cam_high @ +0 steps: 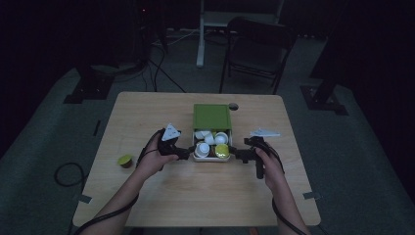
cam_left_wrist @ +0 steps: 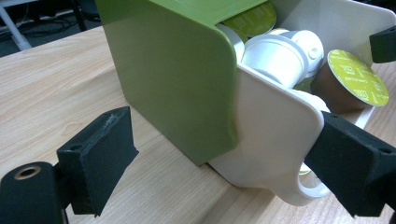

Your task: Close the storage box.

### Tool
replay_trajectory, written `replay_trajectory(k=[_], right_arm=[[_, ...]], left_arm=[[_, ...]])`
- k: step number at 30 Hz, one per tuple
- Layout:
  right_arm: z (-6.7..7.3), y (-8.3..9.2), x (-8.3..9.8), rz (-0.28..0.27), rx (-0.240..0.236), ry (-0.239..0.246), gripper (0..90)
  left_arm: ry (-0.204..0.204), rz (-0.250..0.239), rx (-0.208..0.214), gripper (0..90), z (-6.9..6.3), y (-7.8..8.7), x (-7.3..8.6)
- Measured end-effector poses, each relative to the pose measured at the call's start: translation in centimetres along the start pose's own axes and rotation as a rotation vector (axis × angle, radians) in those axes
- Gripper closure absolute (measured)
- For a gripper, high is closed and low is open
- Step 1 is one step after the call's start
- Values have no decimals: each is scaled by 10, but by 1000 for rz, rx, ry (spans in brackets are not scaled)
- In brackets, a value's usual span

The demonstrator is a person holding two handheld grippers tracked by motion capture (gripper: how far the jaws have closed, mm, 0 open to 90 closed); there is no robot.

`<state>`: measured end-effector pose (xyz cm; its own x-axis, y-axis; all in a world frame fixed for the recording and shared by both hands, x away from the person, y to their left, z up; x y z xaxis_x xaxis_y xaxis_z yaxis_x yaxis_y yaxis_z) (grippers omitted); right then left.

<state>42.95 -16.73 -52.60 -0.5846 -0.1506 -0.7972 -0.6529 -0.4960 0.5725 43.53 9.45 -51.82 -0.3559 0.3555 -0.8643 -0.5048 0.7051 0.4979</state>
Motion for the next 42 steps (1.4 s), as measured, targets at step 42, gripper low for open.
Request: replay_trajectory(k=[42], right_arm=[[-13,-22,-12,13,22,-35,109]], left_arm=[[15,4,-25,106,19,-16,-8]])
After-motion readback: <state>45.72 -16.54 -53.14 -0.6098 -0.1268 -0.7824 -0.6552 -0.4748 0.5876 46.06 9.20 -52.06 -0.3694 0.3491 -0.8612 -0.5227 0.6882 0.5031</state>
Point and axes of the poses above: each handheld gripper's, and its own axes: y roughly backward along the jaws, x roughly out of its underside, z roughly to its left, the point moved 6 cm from there along -y, roughly forward along the jaws, and after that the axes turned 7 degrees about x, right-handed, at the moved point
